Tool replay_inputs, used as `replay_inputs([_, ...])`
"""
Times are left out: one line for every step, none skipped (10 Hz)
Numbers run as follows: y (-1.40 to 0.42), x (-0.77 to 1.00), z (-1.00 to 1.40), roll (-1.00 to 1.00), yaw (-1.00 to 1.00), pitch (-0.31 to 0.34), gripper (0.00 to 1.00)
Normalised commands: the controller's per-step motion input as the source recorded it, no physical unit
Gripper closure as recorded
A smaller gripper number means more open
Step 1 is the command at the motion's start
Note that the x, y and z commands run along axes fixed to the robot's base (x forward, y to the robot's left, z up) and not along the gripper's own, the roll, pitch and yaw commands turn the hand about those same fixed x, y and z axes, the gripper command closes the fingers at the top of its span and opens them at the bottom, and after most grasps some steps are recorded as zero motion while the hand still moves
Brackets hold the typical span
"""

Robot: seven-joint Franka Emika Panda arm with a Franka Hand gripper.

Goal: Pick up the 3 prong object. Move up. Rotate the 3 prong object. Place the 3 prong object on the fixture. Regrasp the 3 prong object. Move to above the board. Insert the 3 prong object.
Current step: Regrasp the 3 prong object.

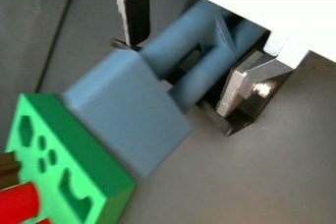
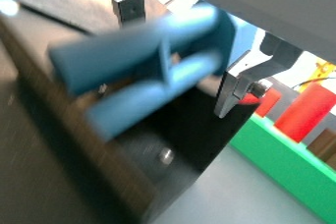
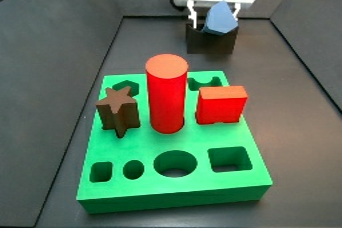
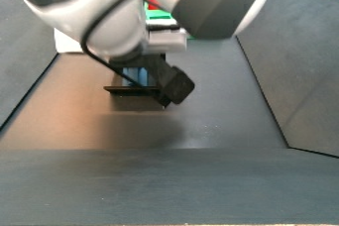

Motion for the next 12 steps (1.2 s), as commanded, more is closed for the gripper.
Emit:
replay_inputs([0.00,-0.02,1.00,-0.01,-0.01,0.075,0.00])
replay_inputs([0.00,-0.02,1.00,0.02,-0.02,0.069,0.00])
replay_inputs([0.00,-0.03,1.00,0.04,-0.03,0.068,0.00])
replay_inputs([0.00,-0.03,0.88,0.05,-0.03,0.065,0.00])
replay_inputs([0.01,-0.03,0.76,0.05,-0.04,0.059,0.00])
replay_inputs([0.01,-0.03,0.45,0.04,-0.04,0.050,0.00])
replay_inputs([0.01,-0.02,0.26,0.04,-0.04,0.044,0.00])
replay_inputs([-0.95,0.01,1.00,1.00,0.02,0.040,0.00])
replay_inputs([-1.00,0.02,1.00,1.00,0.02,0.039,0.00])
replay_inputs([-1.00,-0.01,1.00,1.00,0.02,0.032,0.00])
replay_inputs([-0.99,-0.06,0.96,1.00,0.02,0.023,0.00])
replay_inputs([-0.81,-0.07,0.74,1.00,0.02,0.018,0.00])
